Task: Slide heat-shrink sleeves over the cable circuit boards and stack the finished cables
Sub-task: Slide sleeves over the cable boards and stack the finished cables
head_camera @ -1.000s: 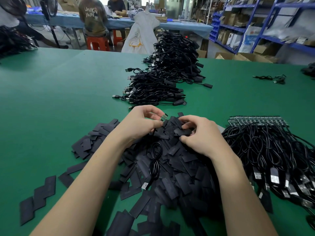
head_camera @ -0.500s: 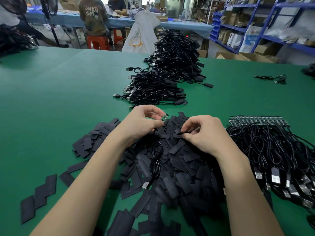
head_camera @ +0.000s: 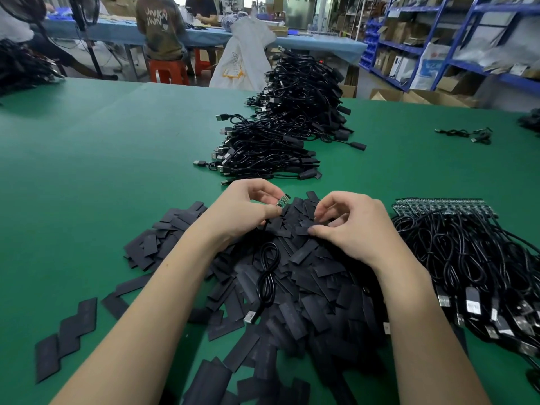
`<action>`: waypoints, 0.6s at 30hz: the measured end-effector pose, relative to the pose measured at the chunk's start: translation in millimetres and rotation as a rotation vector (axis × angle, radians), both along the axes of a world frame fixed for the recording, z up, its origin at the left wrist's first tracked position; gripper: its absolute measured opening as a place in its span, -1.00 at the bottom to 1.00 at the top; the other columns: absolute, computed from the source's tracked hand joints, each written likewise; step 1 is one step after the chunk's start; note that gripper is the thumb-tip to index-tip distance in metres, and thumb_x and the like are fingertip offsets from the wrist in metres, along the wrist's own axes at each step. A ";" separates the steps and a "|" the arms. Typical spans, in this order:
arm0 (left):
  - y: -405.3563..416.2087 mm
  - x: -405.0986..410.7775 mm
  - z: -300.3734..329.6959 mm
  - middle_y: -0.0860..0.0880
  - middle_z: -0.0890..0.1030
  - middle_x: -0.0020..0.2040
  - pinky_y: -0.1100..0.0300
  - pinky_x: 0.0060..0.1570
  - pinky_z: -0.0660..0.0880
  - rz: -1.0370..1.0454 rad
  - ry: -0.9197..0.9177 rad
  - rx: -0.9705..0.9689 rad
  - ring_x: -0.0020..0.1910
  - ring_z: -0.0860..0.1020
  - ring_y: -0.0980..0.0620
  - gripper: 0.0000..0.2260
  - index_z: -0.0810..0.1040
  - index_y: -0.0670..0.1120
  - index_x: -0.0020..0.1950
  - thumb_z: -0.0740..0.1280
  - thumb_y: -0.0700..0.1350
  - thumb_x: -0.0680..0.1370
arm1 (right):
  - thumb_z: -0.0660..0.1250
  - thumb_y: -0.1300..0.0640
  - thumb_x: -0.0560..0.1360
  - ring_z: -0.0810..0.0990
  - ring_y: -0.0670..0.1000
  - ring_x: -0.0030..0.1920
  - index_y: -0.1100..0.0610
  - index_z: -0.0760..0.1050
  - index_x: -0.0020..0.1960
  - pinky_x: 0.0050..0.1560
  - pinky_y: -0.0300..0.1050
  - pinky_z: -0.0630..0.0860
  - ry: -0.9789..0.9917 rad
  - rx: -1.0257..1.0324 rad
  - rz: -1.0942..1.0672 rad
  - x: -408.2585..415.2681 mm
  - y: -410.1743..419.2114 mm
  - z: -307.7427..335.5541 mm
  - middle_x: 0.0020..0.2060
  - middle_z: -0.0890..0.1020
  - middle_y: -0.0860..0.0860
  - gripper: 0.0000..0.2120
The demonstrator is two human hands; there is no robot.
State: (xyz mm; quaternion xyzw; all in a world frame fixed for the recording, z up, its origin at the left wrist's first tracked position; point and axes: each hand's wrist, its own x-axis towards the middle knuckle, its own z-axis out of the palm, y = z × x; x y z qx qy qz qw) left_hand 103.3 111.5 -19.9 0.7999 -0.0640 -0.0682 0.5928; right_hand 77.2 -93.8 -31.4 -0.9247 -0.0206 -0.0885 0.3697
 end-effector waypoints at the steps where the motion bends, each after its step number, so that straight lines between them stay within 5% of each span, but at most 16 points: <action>1: 0.0 0.0 -0.1 -0.02 0.55 -0.17 0.34 -0.33 0.46 0.000 -0.001 0.001 -0.39 0.46 0.16 -0.81 0.63 -0.06 -0.05 0.41 -0.36 0.53 | 0.66 0.10 0.30 0.62 -0.16 -0.34 -0.02 0.60 -0.21 -0.17 -0.29 0.56 0.003 0.000 0.007 -0.1 -0.3 0.0 -0.29 0.70 -0.14 -0.76; 6: -0.8 0.3 -0.2 0.01 0.55 -0.20 0.35 -0.33 0.46 -0.004 -0.003 0.003 -0.40 0.47 0.19 -0.81 0.63 -0.06 -0.05 0.42 -0.36 0.52 | 0.65 0.11 0.32 0.54 -0.27 -0.41 -0.01 0.63 -0.33 -0.35 -0.54 0.37 0.064 -0.061 0.018 0.9 1.3 -2.1 -0.52 0.58 -0.24 -0.80; 11: -0.9 0.6 -1.2 0.01 0.56 -0.20 0.36 -0.34 0.46 -0.009 -0.007 0.006 -0.40 0.47 0.19 -0.81 0.63 -0.06 -0.05 0.43 -0.35 0.52 | 0.64 0.06 0.33 0.60 -0.21 -0.35 -0.04 0.63 -0.26 -0.18 -0.32 0.52 0.046 -0.074 0.038 1.9 2.3 -1.5 -0.33 0.67 -0.14 -0.82; 18: -1.6 1.4 -2.7 0.03 0.56 -0.22 0.37 -0.35 0.46 -0.015 -0.010 0.003 -0.44 0.46 0.22 -0.80 0.63 -0.04 -0.07 0.43 -0.35 0.52 | 0.61 0.05 0.36 0.62 -0.24 -0.30 -0.08 0.64 -0.22 -0.16 -0.27 0.57 0.039 -0.126 0.038 1.4 3.5 -2.9 -0.38 0.66 -0.26 -0.85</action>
